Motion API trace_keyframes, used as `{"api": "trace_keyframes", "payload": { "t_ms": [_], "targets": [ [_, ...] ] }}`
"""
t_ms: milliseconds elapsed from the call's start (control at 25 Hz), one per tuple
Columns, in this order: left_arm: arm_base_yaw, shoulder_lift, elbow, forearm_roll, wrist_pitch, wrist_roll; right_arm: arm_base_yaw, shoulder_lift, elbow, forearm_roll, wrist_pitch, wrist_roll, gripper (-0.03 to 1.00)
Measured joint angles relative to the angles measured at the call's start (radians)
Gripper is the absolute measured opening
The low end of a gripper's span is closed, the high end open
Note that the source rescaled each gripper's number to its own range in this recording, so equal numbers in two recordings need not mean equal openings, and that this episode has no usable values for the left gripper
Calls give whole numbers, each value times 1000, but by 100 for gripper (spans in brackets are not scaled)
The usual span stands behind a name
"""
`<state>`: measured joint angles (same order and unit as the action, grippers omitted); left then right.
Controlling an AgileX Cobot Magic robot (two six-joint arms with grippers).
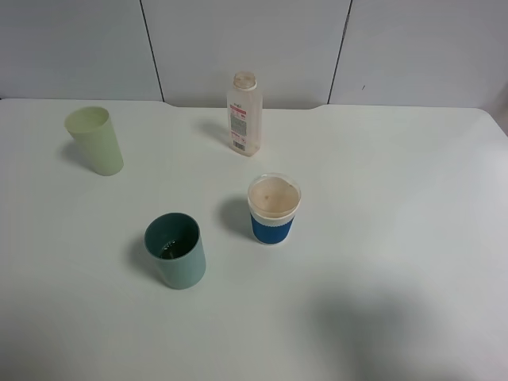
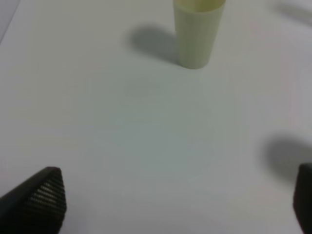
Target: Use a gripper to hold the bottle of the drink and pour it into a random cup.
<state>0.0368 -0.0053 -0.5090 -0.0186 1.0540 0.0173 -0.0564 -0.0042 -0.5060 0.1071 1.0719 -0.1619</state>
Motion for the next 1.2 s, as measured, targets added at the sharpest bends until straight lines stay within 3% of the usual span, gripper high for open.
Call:
{"api": "trace_keyframes", "payload": {
  "t_ms": [1200],
  "targets": [
    [0, 0, 0, 0, 0, 0, 0, 0, 0, 0, 0, 5, 97]
  ]
}}
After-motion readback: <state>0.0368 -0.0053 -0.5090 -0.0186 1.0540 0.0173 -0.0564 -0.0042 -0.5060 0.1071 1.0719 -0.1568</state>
